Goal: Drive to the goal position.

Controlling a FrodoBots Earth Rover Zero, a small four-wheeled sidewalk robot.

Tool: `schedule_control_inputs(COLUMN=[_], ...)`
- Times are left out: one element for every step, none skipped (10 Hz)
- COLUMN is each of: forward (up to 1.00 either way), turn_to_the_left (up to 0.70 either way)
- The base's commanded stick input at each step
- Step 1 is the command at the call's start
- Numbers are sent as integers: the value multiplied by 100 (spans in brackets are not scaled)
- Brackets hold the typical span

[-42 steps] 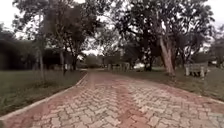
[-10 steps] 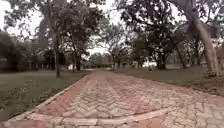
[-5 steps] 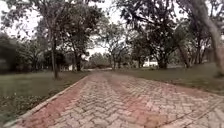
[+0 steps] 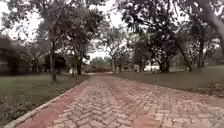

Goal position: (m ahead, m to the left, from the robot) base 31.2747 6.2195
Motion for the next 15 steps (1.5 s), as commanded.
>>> schedule_control_inputs(forward=[70, 70, 70, 70, 70, 70, 70, 70, 70, 70, 70, 70, 70, 70, 70], turn_to_the_left=[0, 0, 0, 0, 0, 0, 0, 10, 27, 35, 35, 0, 0, 0, 0])
